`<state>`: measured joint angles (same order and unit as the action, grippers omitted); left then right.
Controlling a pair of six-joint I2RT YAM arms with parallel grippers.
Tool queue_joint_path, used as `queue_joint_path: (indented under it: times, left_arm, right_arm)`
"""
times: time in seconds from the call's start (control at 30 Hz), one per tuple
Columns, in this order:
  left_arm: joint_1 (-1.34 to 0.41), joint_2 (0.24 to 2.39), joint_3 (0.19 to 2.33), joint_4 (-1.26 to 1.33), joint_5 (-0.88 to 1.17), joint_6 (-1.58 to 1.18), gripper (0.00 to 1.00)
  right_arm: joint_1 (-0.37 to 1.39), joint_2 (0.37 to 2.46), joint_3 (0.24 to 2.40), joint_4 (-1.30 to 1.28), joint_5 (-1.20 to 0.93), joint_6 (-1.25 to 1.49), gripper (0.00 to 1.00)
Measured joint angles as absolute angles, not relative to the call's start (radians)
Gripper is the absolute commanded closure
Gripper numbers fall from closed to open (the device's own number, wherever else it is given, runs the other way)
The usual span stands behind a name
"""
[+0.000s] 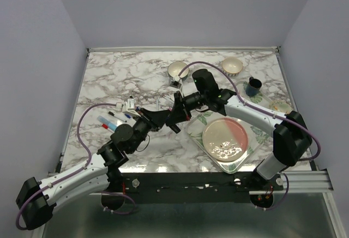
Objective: Open the pen caps
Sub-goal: Open the pen cap
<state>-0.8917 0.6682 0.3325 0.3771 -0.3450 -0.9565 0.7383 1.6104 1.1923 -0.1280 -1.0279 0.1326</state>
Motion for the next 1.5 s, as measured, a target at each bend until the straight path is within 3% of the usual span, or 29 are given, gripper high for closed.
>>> queue_joint_path:
  times: [0.17, 0.43, 0.57, 1.0, 1.07, 1.13, 1.2, 1.5]
  left_arm:
    - [-0.892, 0.667, 0.333, 0.416, -0.329, -0.957, 0.99]
    - [-0.892, 0.654, 0.329, 0.447, -0.321, -0.949, 1.00]
    - [-0.892, 0.630, 0.320, 0.458, -0.321, -0.946, 1.00]
    - [-0.865, 0.631, 0.320, 0.490, -0.321, -0.910, 1.00]
    - [-0.861, 0.640, 0.321, 0.497, -0.321, -0.910, 1.00]
    - [-0.855, 0.654, 0.328, 0.499, -0.319, -0.910, 1.00]
    - [-0.850, 0.672, 0.341, 0.500, -0.313, -0.910, 1.00]
    - [-0.795, 0.695, 0.381, 0.464, -0.282, -0.902, 1.00]
  right_arm:
    - [0.724, 1.612, 1.186, -0.090, -1.071, 0.187, 0.99]
    - [0.710, 1.628, 1.175, 0.004, -1.148, 0.291, 0.64]
    - [0.707, 1.636, 1.170, 0.057, -1.181, 0.345, 0.58]
    - [0.693, 1.645, 1.158, 0.129, -1.240, 0.427, 0.64]
    - [0.693, 1.647, 1.158, 0.133, -1.241, 0.427, 0.70]
    - [0.694, 1.650, 1.158, 0.134, -1.240, 0.426, 0.88]
    - [0.699, 1.656, 1.158, 0.133, -1.239, 0.414, 0.99]
    - [0.696, 1.668, 1.189, 0.110, -1.216, 0.379, 0.99]
